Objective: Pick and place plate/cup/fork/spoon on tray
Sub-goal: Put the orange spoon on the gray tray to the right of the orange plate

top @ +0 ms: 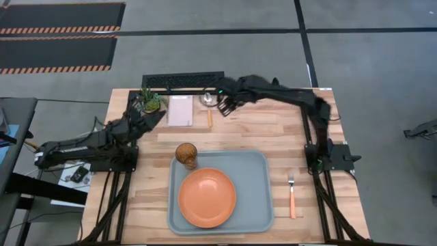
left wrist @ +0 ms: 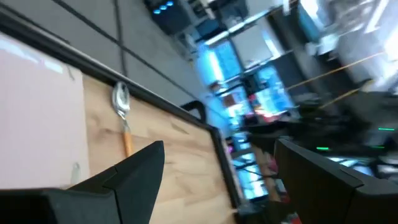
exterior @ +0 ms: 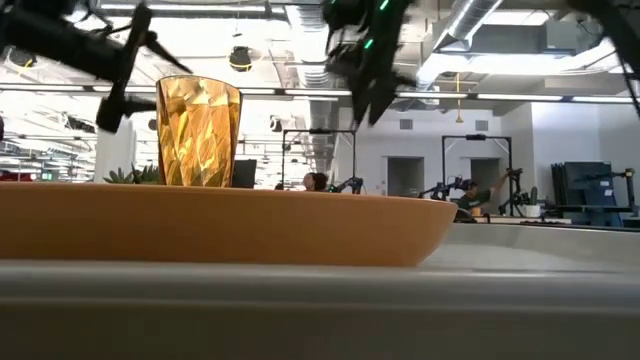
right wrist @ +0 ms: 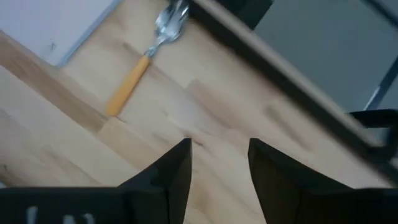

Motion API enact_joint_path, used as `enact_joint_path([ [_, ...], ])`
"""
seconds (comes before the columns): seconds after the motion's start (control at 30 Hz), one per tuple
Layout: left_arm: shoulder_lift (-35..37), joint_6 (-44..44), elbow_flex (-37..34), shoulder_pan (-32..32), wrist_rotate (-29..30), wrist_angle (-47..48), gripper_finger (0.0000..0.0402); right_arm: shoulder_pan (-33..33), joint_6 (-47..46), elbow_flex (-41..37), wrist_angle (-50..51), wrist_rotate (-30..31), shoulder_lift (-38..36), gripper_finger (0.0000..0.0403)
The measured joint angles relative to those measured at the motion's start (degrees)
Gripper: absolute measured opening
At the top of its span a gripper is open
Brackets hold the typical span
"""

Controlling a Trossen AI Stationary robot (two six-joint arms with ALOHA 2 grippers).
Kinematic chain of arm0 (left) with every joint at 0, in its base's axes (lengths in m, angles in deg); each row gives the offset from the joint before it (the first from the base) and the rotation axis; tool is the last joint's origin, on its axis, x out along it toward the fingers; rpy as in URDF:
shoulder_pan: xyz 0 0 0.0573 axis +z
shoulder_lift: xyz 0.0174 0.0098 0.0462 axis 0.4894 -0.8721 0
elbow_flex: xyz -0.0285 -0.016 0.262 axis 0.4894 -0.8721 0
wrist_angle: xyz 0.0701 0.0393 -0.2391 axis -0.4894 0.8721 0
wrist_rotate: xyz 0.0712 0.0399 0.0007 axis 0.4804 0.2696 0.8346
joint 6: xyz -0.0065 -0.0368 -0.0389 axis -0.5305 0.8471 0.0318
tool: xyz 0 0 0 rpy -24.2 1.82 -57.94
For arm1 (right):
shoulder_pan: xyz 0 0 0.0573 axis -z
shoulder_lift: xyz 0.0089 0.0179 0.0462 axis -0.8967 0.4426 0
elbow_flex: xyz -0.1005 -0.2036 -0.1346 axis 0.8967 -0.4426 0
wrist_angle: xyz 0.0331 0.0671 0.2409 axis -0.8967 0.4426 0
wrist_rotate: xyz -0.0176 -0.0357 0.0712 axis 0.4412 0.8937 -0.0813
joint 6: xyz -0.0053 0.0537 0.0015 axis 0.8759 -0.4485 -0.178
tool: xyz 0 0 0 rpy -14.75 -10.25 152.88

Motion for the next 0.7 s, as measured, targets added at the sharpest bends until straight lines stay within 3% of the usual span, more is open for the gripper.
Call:
enact_joint_path([
  [0.2, -23.04, -3.99, 15.67, 7.22, -9.89, 5.48, 0.0290, 1.55, 1.30, 0.01, 5.99, 2.00, -10.60, 0.0169],
  [0.33, -41.14, -7.09, 26.28, 11.38, -11.57, 10.26, 0.0290, 2.62, 0.02, 0.02, 11.01, 2.19, -17.41, 0.0172],
  [0.53, -63.98, -14.85, 40.88, 16.10, -15.61, 10.01, 0.0290, 2.50, -2.46, 0.00, 15.38, 2.40, -24.48, 0.0175],
  [0.7, -79.53, -16.94, 51.02, 19.47, -23.61, 9.78, 0.0290, 1.36, -4.30, 0.00, 17.54, 3.72, -28.08, 0.0170],
])
